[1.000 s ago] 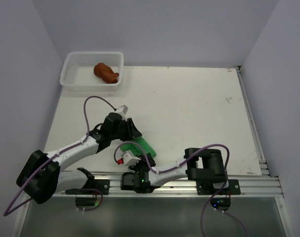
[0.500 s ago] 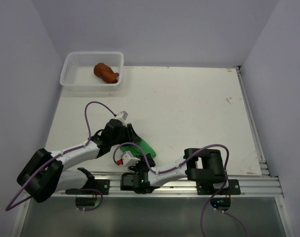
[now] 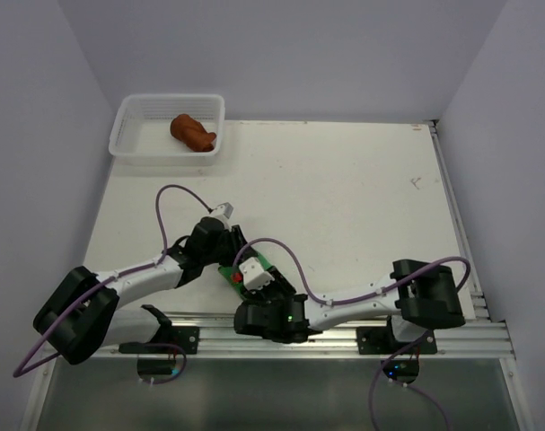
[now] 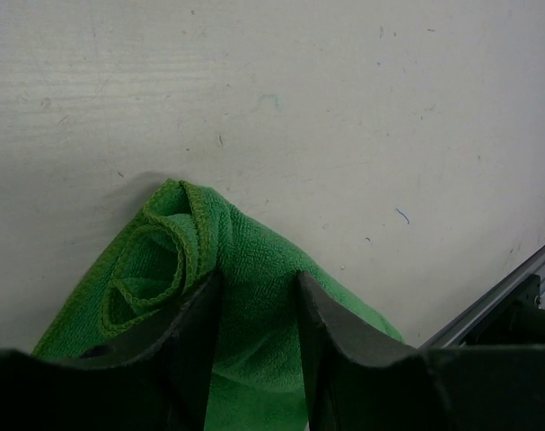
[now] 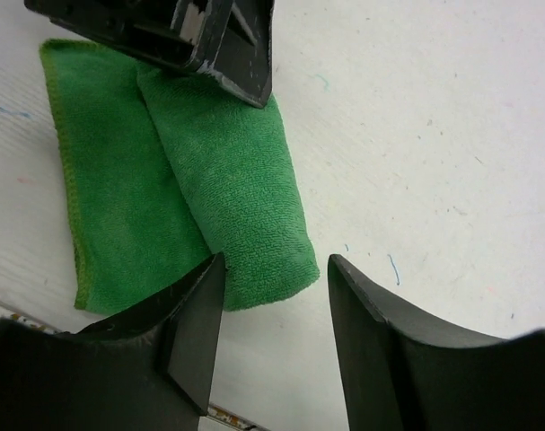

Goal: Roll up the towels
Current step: Roll the towel

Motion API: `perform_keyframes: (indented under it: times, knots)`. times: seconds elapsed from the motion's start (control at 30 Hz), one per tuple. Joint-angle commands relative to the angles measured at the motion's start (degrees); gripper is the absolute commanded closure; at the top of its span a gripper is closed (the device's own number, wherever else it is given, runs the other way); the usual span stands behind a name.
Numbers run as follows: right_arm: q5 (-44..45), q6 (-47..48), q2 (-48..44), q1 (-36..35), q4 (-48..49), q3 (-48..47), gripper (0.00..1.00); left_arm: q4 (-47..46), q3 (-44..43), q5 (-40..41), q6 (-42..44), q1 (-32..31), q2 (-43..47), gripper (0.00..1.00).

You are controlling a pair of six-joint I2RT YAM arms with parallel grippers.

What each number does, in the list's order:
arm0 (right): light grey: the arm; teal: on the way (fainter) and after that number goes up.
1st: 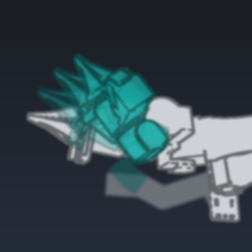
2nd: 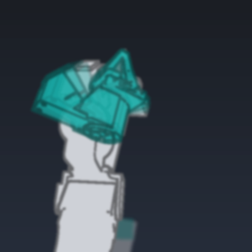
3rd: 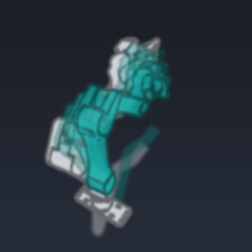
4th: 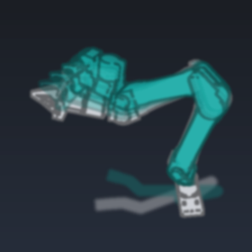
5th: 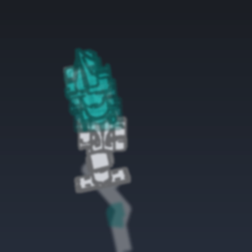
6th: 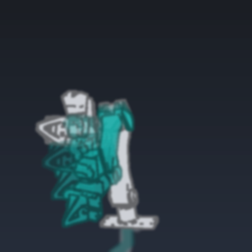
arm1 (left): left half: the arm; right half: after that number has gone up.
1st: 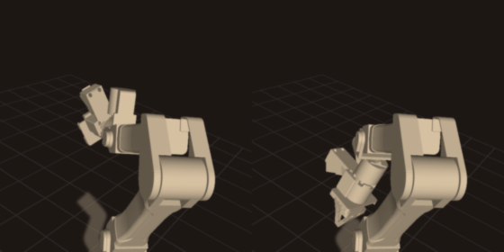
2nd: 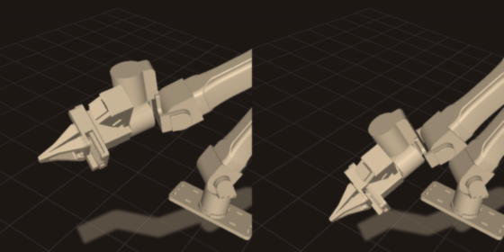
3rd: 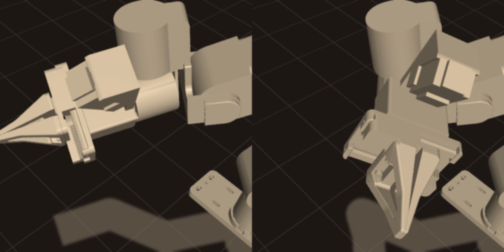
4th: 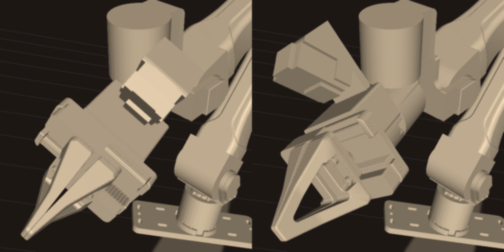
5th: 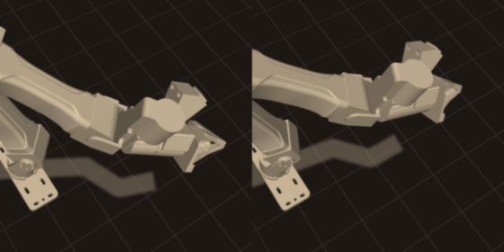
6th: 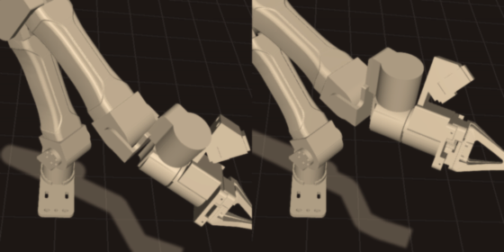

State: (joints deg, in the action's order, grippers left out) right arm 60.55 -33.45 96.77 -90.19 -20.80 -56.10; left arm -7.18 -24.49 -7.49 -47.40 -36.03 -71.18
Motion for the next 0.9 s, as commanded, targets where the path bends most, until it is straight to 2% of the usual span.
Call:
perform_keyframes:
  times: [0.0,0.1,0.23,0.4,0.57,0.87]
  knots:
    - [-3.1,-1.3,-7.4,0.9,6.0,2.7,0.45,3.9,1.8,0.9,0.6,-0.6,-1.8,0.57]
    - [-7.5,-2.1,-9.7,1.9,5.9,3.7,0.44,4.0,1.8,0.9,0.6,-0.6,-1.8,0.57]
    - [-17.4,-4.8,-17.6,6.0,10.9,9.6,0.45,4.5,1.8,1.2,0.6,-0.5,-1.2,0.57]
    - [-29.8,-8.7,-24.4,16.1,16.1,16.4,0.46,4.8,2.1,1.1,0.6,-0.6,-0.8,0.57]
    - [-39.6,-10.8,-24.4,22.5,20.1,19.4,0.44,5.0,2.8,1.2,0.6,-0.6,-0.1,0.57]
    - [-46.5,-15.4,-19.5,25.0,27.7,23.9,0.42,5.0,2.9,0.8,-0.2,-0.6,0.7,0.57]
